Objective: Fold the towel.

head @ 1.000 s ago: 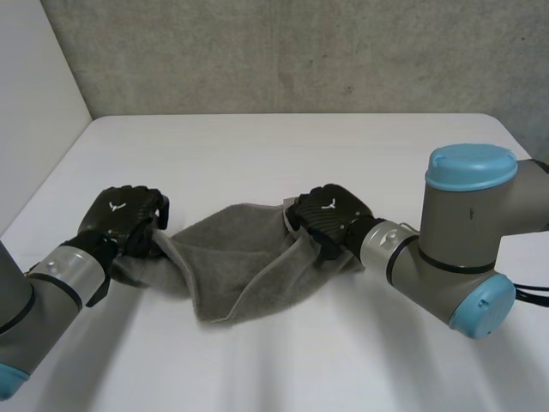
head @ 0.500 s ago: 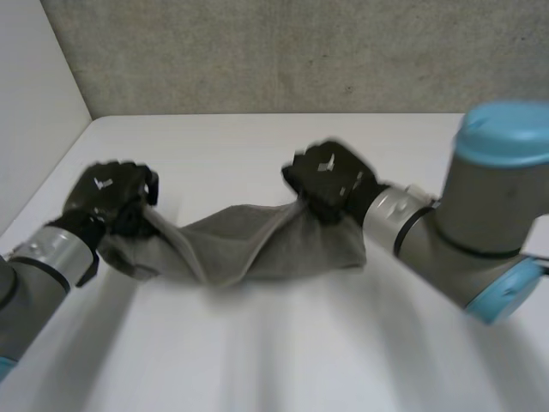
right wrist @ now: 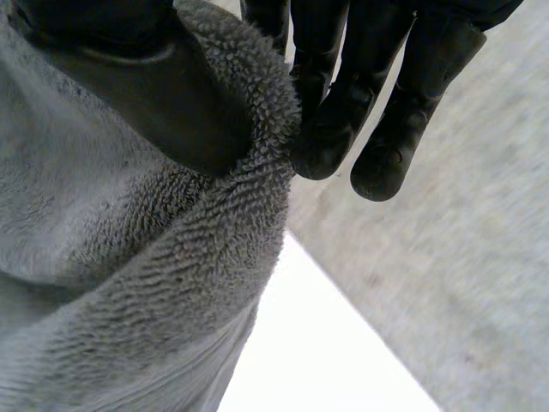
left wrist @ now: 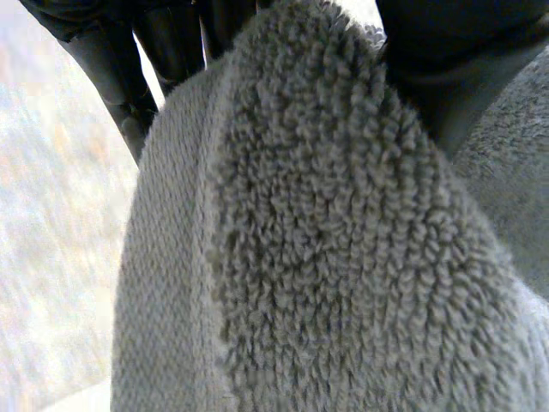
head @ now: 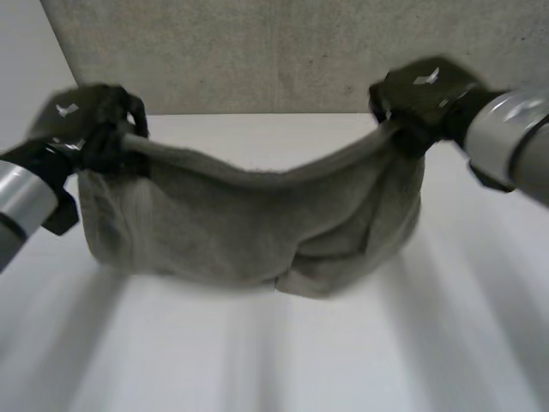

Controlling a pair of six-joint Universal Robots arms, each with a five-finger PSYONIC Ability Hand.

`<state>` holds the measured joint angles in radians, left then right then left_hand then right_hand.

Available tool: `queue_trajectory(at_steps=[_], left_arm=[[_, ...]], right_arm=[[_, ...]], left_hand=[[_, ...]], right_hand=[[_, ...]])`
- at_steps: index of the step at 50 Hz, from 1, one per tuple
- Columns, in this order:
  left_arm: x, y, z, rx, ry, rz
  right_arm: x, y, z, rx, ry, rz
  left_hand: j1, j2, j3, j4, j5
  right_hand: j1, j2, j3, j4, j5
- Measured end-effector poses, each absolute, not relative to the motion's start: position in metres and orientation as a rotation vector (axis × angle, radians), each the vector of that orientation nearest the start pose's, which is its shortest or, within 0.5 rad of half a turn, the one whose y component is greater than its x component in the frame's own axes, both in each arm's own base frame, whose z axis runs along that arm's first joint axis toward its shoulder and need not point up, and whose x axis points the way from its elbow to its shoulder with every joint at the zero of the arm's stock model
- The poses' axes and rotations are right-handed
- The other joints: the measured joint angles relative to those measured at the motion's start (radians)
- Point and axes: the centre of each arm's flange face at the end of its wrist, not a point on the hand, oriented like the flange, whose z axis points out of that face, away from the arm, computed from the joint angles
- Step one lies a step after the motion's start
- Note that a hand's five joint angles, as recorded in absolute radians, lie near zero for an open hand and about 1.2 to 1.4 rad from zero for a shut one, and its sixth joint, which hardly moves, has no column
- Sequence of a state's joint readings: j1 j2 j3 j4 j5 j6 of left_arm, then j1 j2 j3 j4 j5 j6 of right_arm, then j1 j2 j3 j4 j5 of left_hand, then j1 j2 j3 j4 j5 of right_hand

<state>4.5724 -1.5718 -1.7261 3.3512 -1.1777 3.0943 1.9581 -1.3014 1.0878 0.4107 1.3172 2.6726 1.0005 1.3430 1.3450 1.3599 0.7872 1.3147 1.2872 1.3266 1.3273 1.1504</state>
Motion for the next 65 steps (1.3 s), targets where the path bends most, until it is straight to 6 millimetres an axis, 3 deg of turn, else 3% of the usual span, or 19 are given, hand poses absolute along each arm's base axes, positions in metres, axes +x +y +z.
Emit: queue_trajectory(at_steps=[5, 7, 10, 13, 15, 20, 22, 25, 30, 35, 39, 44, 50, 53, 56, 65], left_arm=[[-0.219, -0.317, 0.236, 0.632, 2.603, -2.341], [-0.225, -0.331, 0.229, 0.642, 2.623, -2.321], [-0.235, -0.353, 0.233, 0.654, 2.583, -2.359], [-0.243, -0.374, 0.261, 0.633, 2.447, -2.481], [-0.246, -0.384, 0.292, 0.593, 2.308, -2.598], [-0.244, -0.387, 0.372, 0.459, 1.937, -2.862], [-0.241, -0.382, 0.395, 0.411, 1.816, -2.934], [-0.237, -0.375, 0.402, 0.378, 1.761, -2.959], [-0.234, -0.367, 0.358, 0.408, 1.932, -2.842], [-0.229, -0.347, 0.271, 0.514, 2.243, -2.613], [-0.223, -0.328, 0.216, 0.596, 2.38, -2.482], [-0.218, -0.307, 0.17, 0.719, 2.416, -2.371], [-0.217, -0.298, 0.15, 0.83, 2.364, -2.295], [-0.217, -0.298, 0.148, 0.858, 2.334, -2.277], [-0.216, -0.299, 0.149, 0.864, 2.32, -2.271], [-0.205, -0.305, 0.149, 0.813, 2.321, -2.256]], right_arm=[[0.308, -0.281, 0.294, -1.331, 2.019, -1.909], [0.32, -0.289, 0.29, -1.335, 1.987, -1.965], [0.335, -0.305, 0.297, -1.283, 1.892, -2.119], [0.346, -0.321, 0.321, -1.147, 1.745, -2.34], [0.347, -0.329, 0.346, -1.007, 1.622, -2.501], [0.333, -0.332, 0.4, -0.706, 1.395, -2.711], [0.325, -0.33, 0.41, -0.64, 1.357, -2.726], [0.315, -0.327, 0.405, -0.644, 1.374, -2.684], [0.312, -0.312, 0.365, -0.831, 1.492, -2.494], [0.307, -0.282, 0.289, -1.09, 1.692, -2.154], [0.297, -0.262, 0.24, -1.233, 1.823, -1.969], [0.283, -0.239, 0.191, -1.448, 1.93, -1.819], [0.278, -0.228, 0.163, -1.644, 1.951, -1.744], [0.279, -0.229, 0.154, -1.695, 1.95, -1.724], [0.28, -0.233, 0.15, -1.703, 1.956, -1.719], [0.274, -0.259, 0.153, -1.605, 2.013, -1.758]], left_hand=[[0.0, 0.0, 0.0, 0.0, 0.0], [0.0, 0.0, 0.0, 0.0, 0.0], [0.0, 0.0, 0.0, 0.0, 0.0], [0.0, 0.0, 0.0, 0.0, 0.0], [0.0, 0.0, 0.0, 0.0, 0.0], [0.0, 0.0, 0.0, 0.0, 0.0], [0.0, 0.0, 0.0, 0.0, 0.0], [0.0, 0.0, 0.0, 0.0, 0.0], [0.0, 0.0, 0.0, 0.0, 0.0], [0.0, 0.0, 0.0, 0.0, 0.0], [0.0, 0.0, 0.0, 0.0, 0.0], [0.0, 0.0, 0.0, 0.0, 0.0], [0.0, 0.0, 0.001, 0.0, 0.0], [0.0, 0.0, 0.002, 0.0, 0.0], [0.0, 0.0, 0.002, 0.0, 0.0], [0.0, 0.0, 0.002, 0.0, 0.0]], right_hand=[[0.0, 0.0, 0.0, 0.0, 0.0], [0.0, 0.0, 0.0, 0.0, 0.0], [0.0, 0.0, 0.0, 0.0, 0.0], [0.0, 0.0, 0.0, 0.0, 0.0], [0.0, 0.0, 0.0, 0.0, 0.0], [0.001, 0.0, 0.0, 0.0, 0.0], [0.001, 0.0, 0.0, 0.0, 0.0], [0.001, 0.0, 0.0, 0.0, 0.0], [0.001, 0.0, 0.0, 0.0, 0.0], [0.001, 0.004, 0.0, 0.0, 0.0], [0.001, 0.004, 0.0, 0.0, 0.0], [0.001, 0.004, 0.0, 0.0, 0.0], [-0.083, -0.076, -0.07, -0.073, -0.073], [-0.613, -0.606, -0.59, -0.589, -0.618], [-0.985, -0.983, -0.999, -0.993, -1.038], [-1.087, -1.051, -1.086, -1.074, -1.092]])
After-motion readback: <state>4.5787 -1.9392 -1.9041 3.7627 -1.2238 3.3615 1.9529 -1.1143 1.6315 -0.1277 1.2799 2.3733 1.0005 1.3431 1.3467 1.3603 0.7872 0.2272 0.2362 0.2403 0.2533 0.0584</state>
